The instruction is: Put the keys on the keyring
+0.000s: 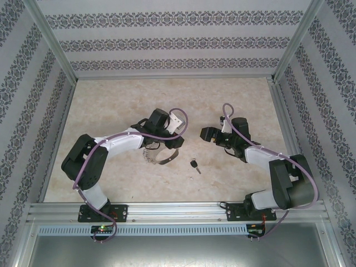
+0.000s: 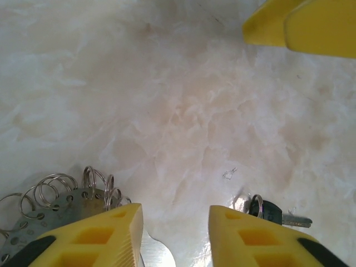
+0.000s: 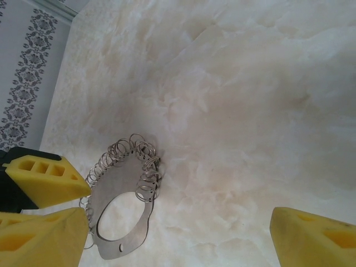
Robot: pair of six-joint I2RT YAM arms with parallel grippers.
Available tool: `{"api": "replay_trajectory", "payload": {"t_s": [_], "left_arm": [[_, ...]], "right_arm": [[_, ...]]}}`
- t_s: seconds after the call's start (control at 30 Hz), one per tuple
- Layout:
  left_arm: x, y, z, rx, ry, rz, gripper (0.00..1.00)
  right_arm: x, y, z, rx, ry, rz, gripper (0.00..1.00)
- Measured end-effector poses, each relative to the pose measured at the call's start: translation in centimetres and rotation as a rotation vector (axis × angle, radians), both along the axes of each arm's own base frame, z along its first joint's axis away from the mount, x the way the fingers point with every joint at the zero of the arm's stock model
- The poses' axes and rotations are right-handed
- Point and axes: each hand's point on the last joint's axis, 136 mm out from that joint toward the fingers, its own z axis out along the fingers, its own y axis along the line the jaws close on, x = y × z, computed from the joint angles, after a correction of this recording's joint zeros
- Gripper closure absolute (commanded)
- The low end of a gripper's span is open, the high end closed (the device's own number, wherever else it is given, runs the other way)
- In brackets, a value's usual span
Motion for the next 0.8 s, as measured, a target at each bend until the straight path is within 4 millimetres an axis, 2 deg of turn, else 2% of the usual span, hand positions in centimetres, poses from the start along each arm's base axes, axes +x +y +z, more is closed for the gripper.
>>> {"api": "replay_trajectory", "payload": {"t_s": [0.23, 0.53, 0.8], "left_arm": [[-0.1, 0.2, -1.6, 0.027, 0.118, 0.060, 0.60], [0.8, 1.1, -1.5, 0.094, 0.160, 0.156, 0.60], [0.7, 2.2, -4.3, 0.178, 0.204, 0.192, 0.62]], "right_arm": [[0.1, -0.1, -0.1, -0.004, 0.004, -0.007, 0.15], [0.2, -0.4, -0.4, -0.013, 0.010, -0.025, 0.15], [0.3, -0.5, -0.9, -0.018, 0.024, -0.038, 0.15]]}}
